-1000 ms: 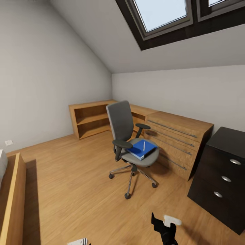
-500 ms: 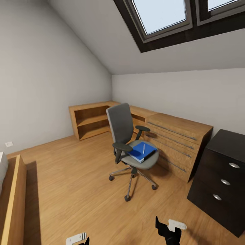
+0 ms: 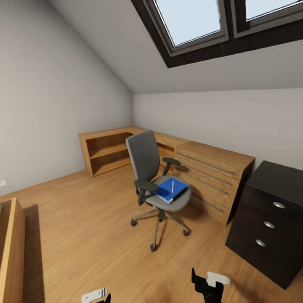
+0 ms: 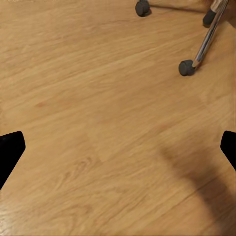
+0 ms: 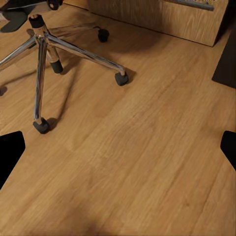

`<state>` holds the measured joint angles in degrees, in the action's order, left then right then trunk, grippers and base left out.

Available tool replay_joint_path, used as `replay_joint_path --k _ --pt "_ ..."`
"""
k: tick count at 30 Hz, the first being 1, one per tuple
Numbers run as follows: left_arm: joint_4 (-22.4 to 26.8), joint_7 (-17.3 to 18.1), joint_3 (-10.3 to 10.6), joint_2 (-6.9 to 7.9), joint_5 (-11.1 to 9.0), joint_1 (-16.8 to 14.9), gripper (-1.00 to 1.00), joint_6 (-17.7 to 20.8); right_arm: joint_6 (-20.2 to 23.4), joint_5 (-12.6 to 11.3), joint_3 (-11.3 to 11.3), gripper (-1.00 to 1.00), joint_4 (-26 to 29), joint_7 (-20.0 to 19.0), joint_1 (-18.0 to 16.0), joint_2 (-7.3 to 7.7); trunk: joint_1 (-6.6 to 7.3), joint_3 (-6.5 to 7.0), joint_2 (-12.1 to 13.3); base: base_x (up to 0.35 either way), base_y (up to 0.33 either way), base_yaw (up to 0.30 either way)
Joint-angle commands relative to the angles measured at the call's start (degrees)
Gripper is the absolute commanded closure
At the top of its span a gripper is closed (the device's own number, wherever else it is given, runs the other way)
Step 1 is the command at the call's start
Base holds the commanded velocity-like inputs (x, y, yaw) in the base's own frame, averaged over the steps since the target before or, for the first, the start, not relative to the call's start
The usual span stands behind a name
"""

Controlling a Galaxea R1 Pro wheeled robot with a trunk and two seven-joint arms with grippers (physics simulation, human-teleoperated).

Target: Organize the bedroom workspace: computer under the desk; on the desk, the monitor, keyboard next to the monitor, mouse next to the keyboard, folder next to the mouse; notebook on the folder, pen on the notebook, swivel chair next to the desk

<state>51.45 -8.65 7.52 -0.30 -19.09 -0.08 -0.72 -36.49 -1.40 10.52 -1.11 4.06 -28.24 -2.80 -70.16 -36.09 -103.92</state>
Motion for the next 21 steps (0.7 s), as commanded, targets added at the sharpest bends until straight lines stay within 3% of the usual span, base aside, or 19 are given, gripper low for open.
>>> replay_joint_path --k 1,4,6,9,11,21 --pt "0.1 -0.4 0.2 0.04 -0.6 0.0 -1.00 -0.1 -0.3 -0.1 0.0 -1.00 -0.1 0.1 -0.1 -0.01 0.23 0.13 0.4 0.000 0.000 -0.005" --pt "0.2 -2.5 0.1 0.06 -0.7 0.0 -1.00 -0.1 -0.5 -0.2 0.1 -1.00 -0.1 0.1 -0.1 0.12 0.89 0.67 1.6 0.000 0.000 -0.001" --pt "0.6 -7.3 0.1 0.05 -0.8 0.0 -1.00 -0.1 -0.5 -0.2 0.1 -1.00 -0.1 0.1 -0.1 0.19 1.33 1.03 2.4 0.000 0.000 0.000" --pt "-0.5 -10.2 0.2 0.09 -0.8 0.0 -1.00 0.2 -0.5 -0.1 0.1 -1.00 -0.1 0.1 -0.1 0.28 1.99 1.57 3.6 0.000 0.000 -0.068" --pt "-3.5 -11.2 0.3 0.11 -0.7 0.0 -1.00 0.1 -0.5 -0.1 0.1 -1.00 -0.1 0.1 -0.1 0.31 2.43 1.93 4.4 0.000 0.000 -0.185" --pt "-9.3 -11.6 -0.1 0.39 -0.8 0.0 -1.00 0.2 -0.5 -0.1 0.0 -1.00 -0.2 0.1 -0.1 0.31 4.62 3.73 8.4 -0.002 0.000 -0.250"
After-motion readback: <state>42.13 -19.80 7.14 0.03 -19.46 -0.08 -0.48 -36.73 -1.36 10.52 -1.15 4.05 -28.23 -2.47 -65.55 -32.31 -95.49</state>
